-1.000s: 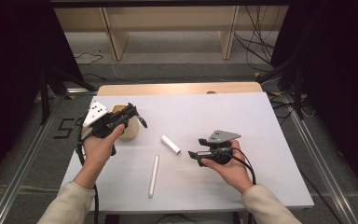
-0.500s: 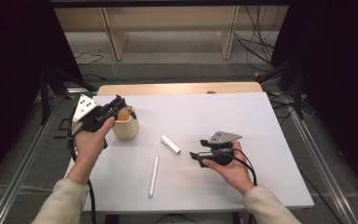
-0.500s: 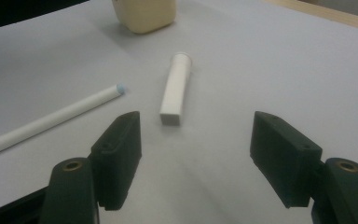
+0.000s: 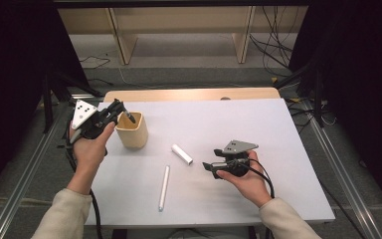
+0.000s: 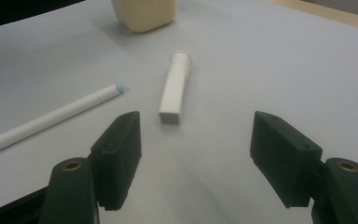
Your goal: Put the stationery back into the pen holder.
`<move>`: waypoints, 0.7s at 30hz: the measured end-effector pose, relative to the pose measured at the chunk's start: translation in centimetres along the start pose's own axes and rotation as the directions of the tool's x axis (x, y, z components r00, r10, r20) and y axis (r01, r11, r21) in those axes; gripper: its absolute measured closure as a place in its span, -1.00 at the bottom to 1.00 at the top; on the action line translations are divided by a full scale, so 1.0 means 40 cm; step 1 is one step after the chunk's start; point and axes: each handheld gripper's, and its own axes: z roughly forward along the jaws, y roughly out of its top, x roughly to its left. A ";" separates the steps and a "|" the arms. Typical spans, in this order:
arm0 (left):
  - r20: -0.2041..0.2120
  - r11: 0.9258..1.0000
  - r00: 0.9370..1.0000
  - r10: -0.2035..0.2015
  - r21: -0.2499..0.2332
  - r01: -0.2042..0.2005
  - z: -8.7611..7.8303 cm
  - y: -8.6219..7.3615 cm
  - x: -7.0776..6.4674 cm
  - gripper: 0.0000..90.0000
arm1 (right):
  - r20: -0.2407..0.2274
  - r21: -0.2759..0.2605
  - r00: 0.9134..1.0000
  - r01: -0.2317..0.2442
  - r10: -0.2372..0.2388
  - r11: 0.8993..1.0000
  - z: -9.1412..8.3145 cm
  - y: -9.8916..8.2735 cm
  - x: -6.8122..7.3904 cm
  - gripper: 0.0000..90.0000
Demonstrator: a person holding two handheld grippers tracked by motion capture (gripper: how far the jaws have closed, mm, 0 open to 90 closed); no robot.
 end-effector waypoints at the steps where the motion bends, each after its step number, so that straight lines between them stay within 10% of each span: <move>1: -0.005 1.000 1.000 0.005 0.005 -0.005 0.001 -0.003 0.001 0.77 | 0.000 0.001 1.000 0.000 0.000 1.000 0.000 0.000 0.000 -0.23; 21: -0.004 0.990 1.000 0.023 0.140 -0.022 0.041 -0.074 0.003 0.75 | -0.003 0.010 1.000 0.000 0.000 1.000 0.000 -0.002 -0.001 -0.24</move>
